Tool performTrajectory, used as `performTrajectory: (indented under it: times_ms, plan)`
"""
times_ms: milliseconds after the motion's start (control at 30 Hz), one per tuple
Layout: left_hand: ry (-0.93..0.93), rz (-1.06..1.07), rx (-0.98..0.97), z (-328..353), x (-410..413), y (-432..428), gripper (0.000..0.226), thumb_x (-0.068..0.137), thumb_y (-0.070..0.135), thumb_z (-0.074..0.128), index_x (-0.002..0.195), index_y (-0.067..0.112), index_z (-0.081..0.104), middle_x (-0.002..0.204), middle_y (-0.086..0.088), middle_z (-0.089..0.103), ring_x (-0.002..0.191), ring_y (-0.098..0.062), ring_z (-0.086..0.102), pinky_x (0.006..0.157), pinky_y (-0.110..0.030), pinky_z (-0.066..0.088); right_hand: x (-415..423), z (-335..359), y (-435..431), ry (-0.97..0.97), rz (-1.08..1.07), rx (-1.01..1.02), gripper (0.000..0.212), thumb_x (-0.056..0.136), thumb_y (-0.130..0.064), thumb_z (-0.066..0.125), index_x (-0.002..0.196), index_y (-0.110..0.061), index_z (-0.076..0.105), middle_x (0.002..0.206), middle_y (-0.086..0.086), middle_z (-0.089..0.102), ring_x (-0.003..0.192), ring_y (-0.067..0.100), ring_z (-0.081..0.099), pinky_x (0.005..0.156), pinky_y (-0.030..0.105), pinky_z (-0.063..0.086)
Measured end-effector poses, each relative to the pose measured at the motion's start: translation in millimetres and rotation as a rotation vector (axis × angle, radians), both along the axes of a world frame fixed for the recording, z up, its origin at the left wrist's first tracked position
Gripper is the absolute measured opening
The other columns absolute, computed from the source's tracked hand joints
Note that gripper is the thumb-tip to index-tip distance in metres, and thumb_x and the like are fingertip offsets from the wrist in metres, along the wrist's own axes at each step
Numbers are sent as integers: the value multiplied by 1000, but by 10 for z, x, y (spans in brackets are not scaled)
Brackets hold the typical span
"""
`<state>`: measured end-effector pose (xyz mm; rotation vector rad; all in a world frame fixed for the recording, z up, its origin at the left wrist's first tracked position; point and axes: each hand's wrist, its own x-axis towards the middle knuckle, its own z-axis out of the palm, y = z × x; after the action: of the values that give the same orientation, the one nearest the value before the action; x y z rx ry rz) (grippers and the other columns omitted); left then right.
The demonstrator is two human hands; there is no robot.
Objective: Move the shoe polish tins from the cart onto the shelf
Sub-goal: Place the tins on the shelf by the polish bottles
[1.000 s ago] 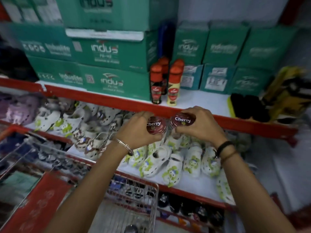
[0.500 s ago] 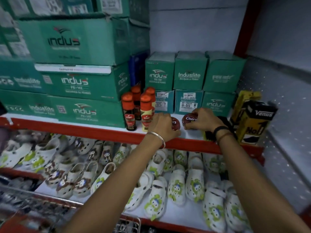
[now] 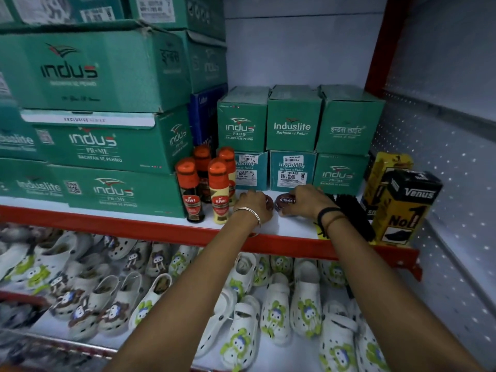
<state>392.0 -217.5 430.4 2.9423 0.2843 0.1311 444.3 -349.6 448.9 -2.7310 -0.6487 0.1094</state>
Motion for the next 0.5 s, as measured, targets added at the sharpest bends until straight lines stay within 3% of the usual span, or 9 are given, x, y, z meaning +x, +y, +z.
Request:
performTrajectory:
  times_ms: [500]
  plan:
    - [23, -67, 73, 71, 100, 65, 28, 93, 14, 52, 116, 9, 64, 123, -18, 62, 116, -36, 57, 95, -40, 50, 91, -9, 91, -70, -34, -66, 62, 66, -48, 78, 111, -8, 64, 110, 15, 68, 98, 31, 61, 90, 36, 48]
